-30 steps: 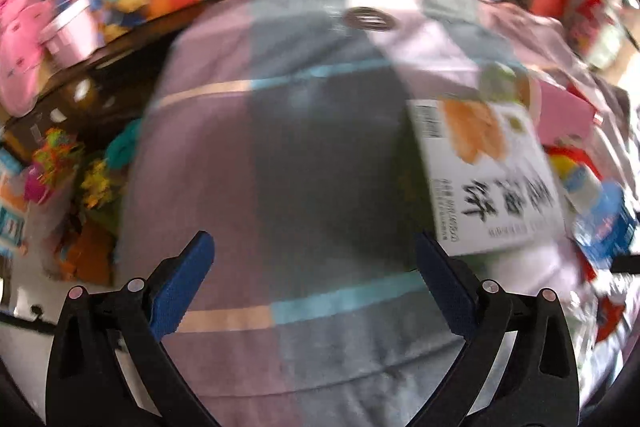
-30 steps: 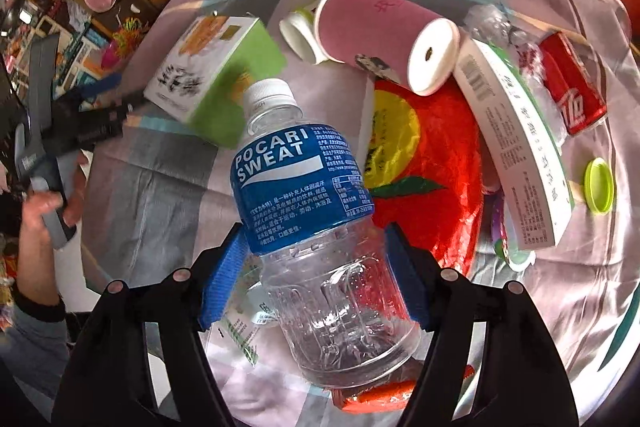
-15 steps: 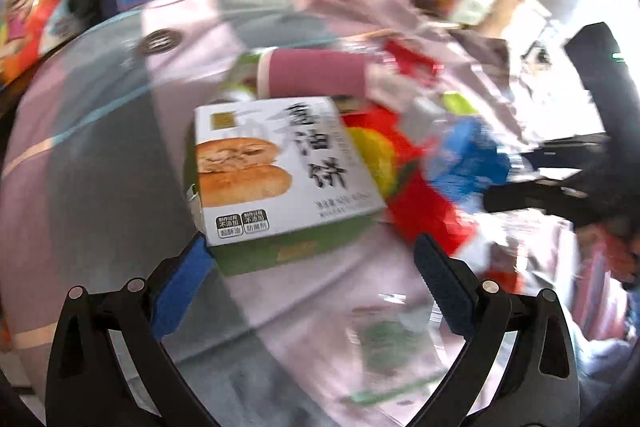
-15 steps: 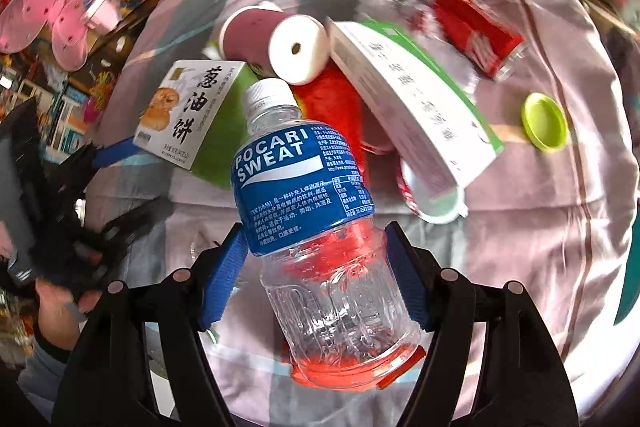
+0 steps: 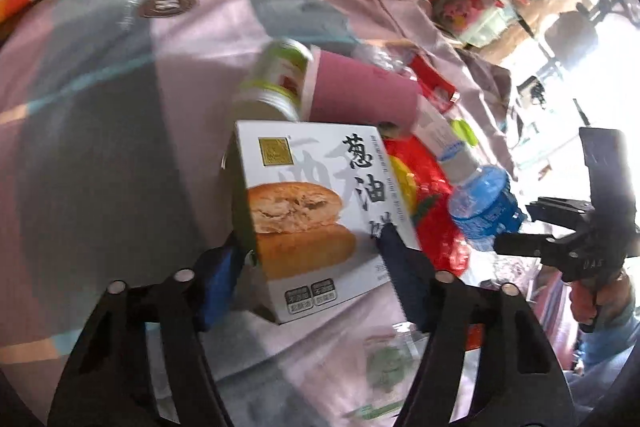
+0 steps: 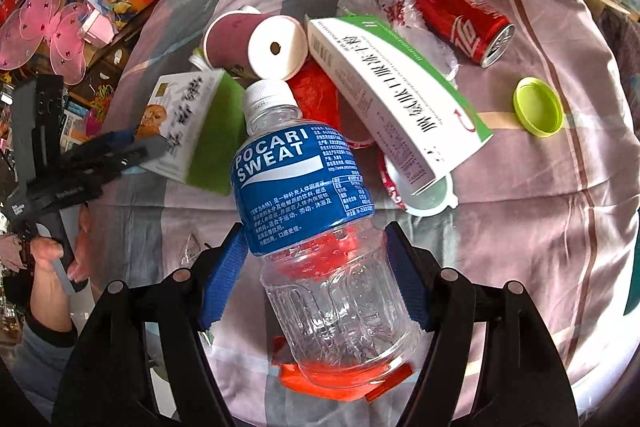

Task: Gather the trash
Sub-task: 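Grasp the green-white pastry box with the left gripper while the right holds the bottle, then carry both items over the teal bucket and open both grippers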

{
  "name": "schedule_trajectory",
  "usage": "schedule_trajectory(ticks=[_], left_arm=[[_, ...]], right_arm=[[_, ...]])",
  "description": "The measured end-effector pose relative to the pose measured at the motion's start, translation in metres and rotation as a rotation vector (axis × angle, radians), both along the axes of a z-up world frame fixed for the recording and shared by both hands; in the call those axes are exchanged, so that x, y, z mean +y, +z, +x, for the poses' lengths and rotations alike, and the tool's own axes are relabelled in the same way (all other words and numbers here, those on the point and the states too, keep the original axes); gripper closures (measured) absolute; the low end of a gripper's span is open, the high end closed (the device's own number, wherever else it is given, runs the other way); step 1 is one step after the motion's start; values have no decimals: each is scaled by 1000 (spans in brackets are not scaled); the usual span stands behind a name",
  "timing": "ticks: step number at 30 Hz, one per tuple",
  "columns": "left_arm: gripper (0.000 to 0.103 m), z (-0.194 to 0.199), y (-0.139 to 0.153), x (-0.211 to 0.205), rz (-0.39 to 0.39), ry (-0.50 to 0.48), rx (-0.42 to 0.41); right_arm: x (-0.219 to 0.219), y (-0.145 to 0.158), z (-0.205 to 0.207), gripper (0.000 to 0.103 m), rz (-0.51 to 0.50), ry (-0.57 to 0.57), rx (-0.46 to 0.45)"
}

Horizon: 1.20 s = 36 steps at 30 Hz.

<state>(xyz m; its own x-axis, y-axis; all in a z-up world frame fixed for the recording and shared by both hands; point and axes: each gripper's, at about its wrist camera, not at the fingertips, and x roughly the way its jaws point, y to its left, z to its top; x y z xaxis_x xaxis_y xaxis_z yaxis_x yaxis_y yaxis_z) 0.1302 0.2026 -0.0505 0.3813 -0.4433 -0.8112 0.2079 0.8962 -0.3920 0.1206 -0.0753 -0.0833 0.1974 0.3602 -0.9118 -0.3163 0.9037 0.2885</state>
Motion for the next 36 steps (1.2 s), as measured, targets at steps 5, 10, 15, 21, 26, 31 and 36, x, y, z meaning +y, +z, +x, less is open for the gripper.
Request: schedule_trajectory(ticks=[5,10,15,21,26,31,36], left_arm=[[75,-16,16,-35,-55,-82,-45],[89,-25,14,-88,39,-162,-29],[94,-36,28,-105,126,-79,-45],[94,-44,67,-119,139,-40,-111],[94,-41,90,-165,139,-89,-158],[94,-35,97,-253,149,-227,-192],[94,-27,88,-352,141,-379,-193]], right_arm=[[-12,0,2,36,3,-15,-5],[-27,-1,1,36,9,-46,-22],[-48,11,0,36,35,-82,-77],[-83,29,1,36,99,-122,-123],[-142,37,-5,36,143,-211,-166],[-226,45,-15,36,165,-347,-207],[-339,45,-32,36,147,-540,-242]])
